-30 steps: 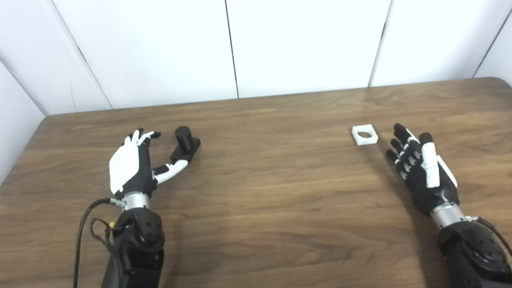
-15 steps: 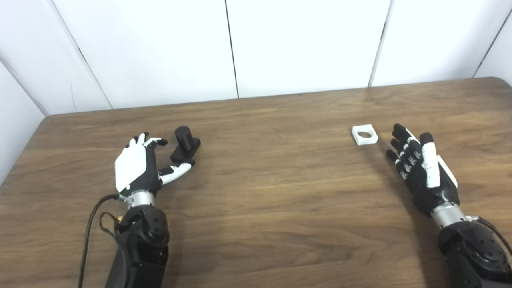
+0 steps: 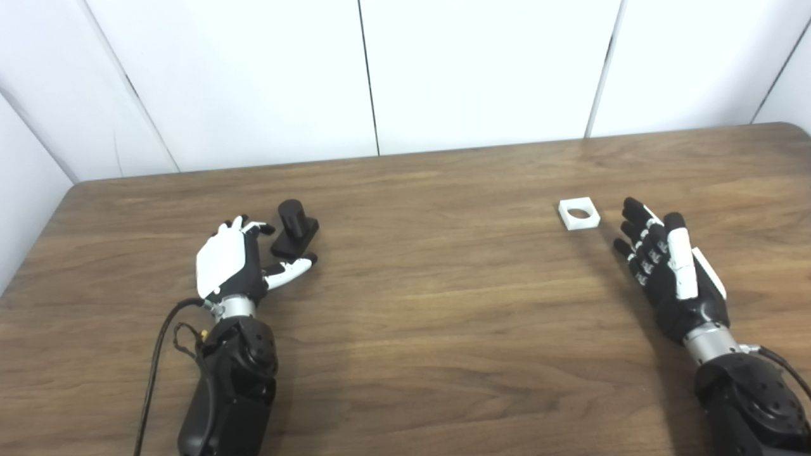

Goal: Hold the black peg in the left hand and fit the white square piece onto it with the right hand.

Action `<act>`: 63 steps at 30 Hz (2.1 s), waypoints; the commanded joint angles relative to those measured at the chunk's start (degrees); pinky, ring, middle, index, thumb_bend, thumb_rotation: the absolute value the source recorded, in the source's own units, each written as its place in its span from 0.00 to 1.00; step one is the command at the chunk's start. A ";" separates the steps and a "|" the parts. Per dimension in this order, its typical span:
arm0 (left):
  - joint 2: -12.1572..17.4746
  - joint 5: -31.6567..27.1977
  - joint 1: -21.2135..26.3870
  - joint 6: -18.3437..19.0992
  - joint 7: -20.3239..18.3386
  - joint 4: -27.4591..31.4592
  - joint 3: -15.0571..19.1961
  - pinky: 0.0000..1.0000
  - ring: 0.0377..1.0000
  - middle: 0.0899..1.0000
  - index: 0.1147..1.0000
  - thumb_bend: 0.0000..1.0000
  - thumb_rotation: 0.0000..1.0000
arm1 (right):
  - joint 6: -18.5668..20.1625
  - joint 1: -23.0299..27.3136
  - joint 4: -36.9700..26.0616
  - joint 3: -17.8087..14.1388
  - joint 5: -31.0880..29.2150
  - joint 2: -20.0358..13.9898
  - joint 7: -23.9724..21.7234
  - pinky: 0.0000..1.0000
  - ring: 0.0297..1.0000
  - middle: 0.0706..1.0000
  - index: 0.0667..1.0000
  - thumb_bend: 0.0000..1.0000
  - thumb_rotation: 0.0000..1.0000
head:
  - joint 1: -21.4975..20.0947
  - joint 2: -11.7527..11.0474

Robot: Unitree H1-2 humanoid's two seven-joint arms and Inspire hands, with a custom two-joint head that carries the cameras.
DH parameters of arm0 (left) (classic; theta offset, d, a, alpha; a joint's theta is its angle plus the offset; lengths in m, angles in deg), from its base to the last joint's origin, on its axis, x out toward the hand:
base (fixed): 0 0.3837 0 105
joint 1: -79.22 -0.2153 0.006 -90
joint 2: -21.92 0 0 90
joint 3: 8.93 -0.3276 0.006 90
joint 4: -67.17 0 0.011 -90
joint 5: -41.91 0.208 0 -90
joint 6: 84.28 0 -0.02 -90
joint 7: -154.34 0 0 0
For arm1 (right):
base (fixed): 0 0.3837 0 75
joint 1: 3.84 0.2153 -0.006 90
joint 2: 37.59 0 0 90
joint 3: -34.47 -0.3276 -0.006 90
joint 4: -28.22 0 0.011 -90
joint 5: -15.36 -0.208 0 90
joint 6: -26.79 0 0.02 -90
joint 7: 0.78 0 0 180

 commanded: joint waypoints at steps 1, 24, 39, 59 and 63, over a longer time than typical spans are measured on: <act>0.75 0.42 3.47 -0.71 2.87 0.09 -0.37 1.00 1.00 0.96 0.71 0.80 0.49 | -0.54 0.12 -1.01 -0.08 0.10 -0.80 -0.19 0.99 1.00 0.97 0.93 0.65 0.95 | -0.07 0.00; 1.12 -2.17 6.67 -3.01 9.42 -7.92 -3.30 1.00 1.00 0.92 0.70 0.79 0.47 | -0.72 -1.16 -1.52 -0.62 -1.44 -1.61 -1.05 1.00 1.00 0.99 0.94 0.62 0.96 | -0.12 -0.32; 0.42 -5.60 6.59 -5.21 12.56 -10.11 -2.95 1.00 1.00 0.89 0.57 0.73 0.24 | -0.73 -1.36 -1.87 -0.62 -1.56 -2.10 -1.56 1.00 1.00 1.00 0.95 0.64 0.96 | -0.31 0.03; -0.14 -9.19 5.22 -8.07 15.17 -9.57 -2.69 1.00 1.00 0.88 0.42 0.52 0.06 | -0.80 -0.98 -1.60 -1.23 -2.83 -2.64 -2.55 1.00 1.00 1.00 0.95 0.64 0.95 | -0.08 0.22; -0.03 -9.14 4.83 -8.33 15.07 -9.18 -3.00 1.00 1.00 0.87 0.42 0.52 0.06 | -0.37 -0.91 -1.81 -1.39 -2.90 -2.55 -2.31 1.00 1.00 1.00 0.94 0.65 0.95 | -0.09 0.27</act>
